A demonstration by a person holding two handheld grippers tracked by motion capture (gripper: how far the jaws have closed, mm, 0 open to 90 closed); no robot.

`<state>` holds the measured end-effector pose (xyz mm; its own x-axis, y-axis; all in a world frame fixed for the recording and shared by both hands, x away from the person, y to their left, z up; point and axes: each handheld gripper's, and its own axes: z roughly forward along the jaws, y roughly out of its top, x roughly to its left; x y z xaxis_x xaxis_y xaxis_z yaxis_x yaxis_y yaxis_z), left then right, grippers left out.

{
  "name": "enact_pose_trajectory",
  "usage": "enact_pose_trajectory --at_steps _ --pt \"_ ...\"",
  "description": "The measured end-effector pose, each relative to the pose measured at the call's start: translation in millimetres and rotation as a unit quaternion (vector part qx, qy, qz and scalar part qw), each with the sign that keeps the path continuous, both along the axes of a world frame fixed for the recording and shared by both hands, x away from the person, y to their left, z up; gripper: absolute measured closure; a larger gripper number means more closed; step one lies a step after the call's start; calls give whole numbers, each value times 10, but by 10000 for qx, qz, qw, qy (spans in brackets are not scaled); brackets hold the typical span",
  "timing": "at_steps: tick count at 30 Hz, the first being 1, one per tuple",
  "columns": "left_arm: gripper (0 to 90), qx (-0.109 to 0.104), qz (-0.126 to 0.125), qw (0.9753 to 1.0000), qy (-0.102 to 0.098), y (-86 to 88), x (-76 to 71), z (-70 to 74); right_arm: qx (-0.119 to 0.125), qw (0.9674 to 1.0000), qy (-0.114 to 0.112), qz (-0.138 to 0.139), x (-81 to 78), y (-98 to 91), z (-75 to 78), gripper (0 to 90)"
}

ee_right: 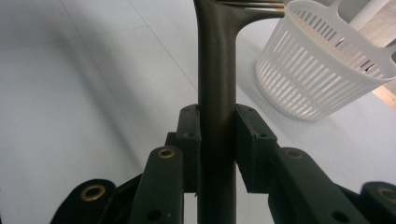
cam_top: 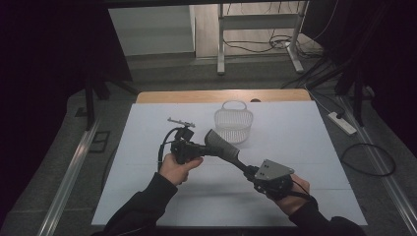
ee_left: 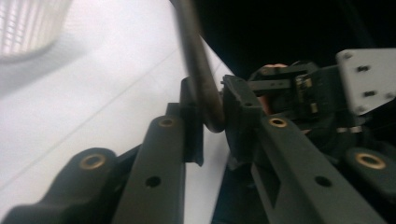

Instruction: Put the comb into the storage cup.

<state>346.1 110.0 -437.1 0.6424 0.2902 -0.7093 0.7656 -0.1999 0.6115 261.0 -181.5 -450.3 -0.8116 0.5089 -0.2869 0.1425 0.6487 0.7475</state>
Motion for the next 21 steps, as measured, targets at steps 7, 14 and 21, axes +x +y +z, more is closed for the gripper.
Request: enact_pose_trajectory --at_steps 7,14,21 --pt "830 -170 6 9996 209 3 -2 -17 -84 10000 -42 -15 15 13 -23 718" --pt "833 -187 103 9997 79 -1 -31 30 130 9999 89 -25 48 -1 -8 683" --pt "833 -124 136 9998 -74 -9 -43 70 260 9995 165 6 55 -10 9 588"
